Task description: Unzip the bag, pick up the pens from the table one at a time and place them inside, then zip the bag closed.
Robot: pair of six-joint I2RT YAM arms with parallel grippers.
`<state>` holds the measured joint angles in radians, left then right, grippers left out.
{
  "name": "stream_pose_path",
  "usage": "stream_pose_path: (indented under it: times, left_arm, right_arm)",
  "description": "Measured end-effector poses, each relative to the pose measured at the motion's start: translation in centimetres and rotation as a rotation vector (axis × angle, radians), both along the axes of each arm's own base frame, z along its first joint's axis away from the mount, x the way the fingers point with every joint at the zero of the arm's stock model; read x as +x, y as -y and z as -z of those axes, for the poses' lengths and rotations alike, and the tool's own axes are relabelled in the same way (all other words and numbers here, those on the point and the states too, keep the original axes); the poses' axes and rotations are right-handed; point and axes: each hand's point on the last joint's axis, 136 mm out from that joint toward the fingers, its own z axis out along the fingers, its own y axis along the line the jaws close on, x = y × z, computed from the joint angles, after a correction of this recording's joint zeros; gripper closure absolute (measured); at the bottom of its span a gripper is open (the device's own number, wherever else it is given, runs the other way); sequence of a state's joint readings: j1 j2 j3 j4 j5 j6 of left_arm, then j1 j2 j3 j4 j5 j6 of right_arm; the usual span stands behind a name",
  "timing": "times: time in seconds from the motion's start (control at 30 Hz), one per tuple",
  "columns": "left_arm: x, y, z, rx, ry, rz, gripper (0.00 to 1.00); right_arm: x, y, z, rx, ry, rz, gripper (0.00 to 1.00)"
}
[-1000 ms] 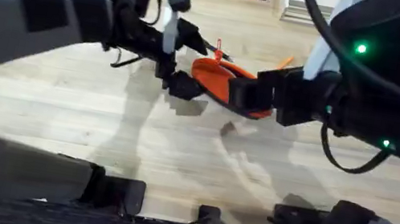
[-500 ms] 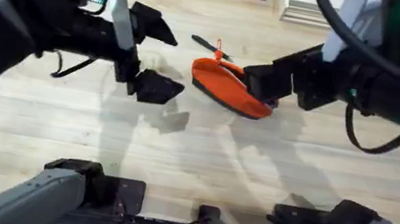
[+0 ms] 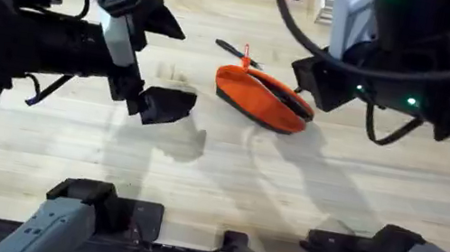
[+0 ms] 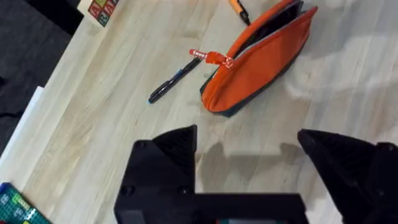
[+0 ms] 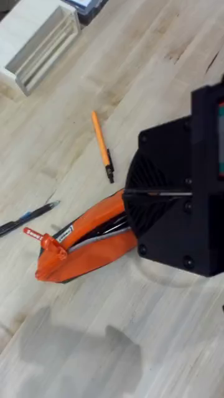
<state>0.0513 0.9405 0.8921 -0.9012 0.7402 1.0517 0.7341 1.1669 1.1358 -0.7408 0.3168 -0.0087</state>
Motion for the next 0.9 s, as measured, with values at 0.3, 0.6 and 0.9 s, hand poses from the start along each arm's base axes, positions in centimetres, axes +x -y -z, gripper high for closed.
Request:
stream_pose_path:
  times: [0.3,0.6,0.9]
  left_arm:
    - [0.0,-0.1,0.1,0.004,-0.001,-0.003,0.008]
    - [0.0,-0.1,0.1,0.004,-0.001,-0.003,0.008]
    - [0.0,-0.1,0.1,0.004,-0.001,-0.003,0.008]
  right_arm:
    - [0.3,-0.6,1.8,-0.032,-0.05,-0.009,0.97]
    - [0.3,-2.3,5.3,-0.054,-0.166,-0.055,0.97]
    - [0.8,-2.3,8.2,-0.105,-0.242,-0.044,0.97]
